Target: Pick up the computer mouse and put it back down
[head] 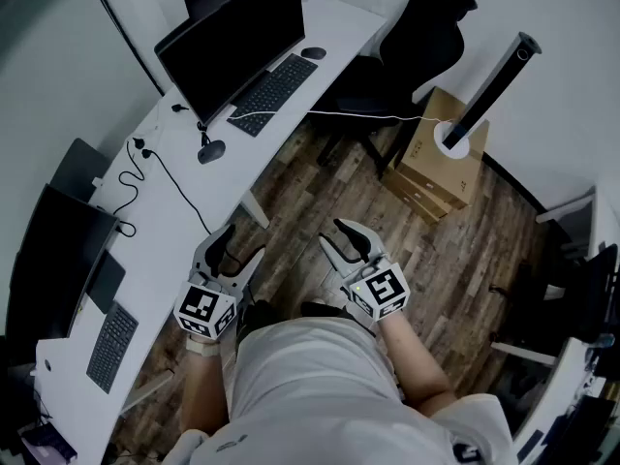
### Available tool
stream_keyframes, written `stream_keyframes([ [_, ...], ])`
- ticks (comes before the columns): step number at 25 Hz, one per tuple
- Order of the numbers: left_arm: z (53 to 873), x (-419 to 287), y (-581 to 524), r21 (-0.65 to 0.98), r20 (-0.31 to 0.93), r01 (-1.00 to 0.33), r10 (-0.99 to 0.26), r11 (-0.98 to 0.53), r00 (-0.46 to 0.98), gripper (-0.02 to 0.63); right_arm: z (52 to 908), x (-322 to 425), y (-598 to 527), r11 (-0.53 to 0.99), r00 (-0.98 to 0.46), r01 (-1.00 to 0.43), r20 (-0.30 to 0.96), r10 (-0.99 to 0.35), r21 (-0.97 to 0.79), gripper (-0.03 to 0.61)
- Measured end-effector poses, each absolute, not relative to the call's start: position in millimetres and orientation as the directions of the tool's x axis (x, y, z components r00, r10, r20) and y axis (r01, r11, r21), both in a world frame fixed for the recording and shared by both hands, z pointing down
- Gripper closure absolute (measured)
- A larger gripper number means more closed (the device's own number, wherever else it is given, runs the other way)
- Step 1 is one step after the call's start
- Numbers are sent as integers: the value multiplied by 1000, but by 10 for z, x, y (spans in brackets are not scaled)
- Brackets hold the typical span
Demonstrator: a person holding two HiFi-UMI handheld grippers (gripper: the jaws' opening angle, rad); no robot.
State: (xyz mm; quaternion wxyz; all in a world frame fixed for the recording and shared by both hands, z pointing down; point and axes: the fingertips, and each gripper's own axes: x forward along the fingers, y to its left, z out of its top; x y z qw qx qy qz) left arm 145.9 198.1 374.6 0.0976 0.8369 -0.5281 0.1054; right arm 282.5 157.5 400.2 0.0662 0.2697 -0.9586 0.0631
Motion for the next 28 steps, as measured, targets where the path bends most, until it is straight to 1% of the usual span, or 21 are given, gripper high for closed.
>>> stream_keyframes([
  [5,3835,1629,1916,46,309,-903,-854,-427,419,347,4037,2973,1463,847,-851,-521,151,-503,-110,423],
  [12,3985,1534,1834,72,339,-913,-851,-401,401,348,4181,2865,1341,840,-861,-507,150,-486,-194,422],
  [20,4148,1167,1511,121,349,-916,-847,-383,401,348,4287,2467,1012,855,-872,-483,189,-451,-188,423],
  [28,4292,583,965,162,358,-912,-839,-376,409,347,4356,1798,480,875,-876,-458,250,-413,-160,423],
])
